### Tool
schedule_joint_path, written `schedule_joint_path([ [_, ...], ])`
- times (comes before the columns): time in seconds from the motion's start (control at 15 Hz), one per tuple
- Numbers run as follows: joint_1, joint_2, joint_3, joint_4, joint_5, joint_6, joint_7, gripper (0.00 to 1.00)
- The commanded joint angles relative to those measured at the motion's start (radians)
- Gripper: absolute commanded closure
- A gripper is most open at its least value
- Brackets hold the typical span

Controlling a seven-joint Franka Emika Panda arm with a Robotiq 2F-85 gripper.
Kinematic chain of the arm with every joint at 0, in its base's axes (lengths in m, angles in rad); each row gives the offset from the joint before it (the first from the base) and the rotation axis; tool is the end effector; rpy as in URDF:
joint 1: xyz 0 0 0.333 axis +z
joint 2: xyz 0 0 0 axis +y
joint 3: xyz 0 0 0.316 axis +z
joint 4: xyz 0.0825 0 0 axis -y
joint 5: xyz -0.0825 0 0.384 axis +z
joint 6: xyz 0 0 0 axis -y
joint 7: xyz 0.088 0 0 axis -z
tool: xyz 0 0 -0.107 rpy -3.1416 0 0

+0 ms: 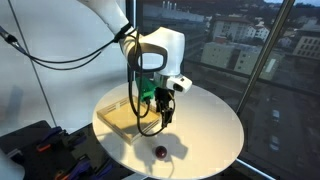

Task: Put the plum plush toy on the tray

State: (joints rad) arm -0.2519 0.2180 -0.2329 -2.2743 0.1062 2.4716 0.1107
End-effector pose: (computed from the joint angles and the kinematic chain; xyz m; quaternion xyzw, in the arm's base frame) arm 0.4711 -0.2492 0.2620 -0.9437 0.3308 0.0049 0.0088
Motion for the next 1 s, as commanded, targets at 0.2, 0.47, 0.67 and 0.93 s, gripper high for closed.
schedule_joint_path([
  [0.2, -0.022, 0.078, 0.004, 0.035, 0.035, 0.016, -0.052, 0.0],
  [0.47, -0.039, 0.114, 0.004, 0.044, 0.035, 0.019, -0.063, 0.0],
  [0.67, -0.049, 0.137, 0.004, 0.052, 0.034, 0.023, -0.07, 0.0],
  [0.93, -0.056, 0.169, 0.006, 0.058, 0.034, 0.04, -0.068, 0.0],
])
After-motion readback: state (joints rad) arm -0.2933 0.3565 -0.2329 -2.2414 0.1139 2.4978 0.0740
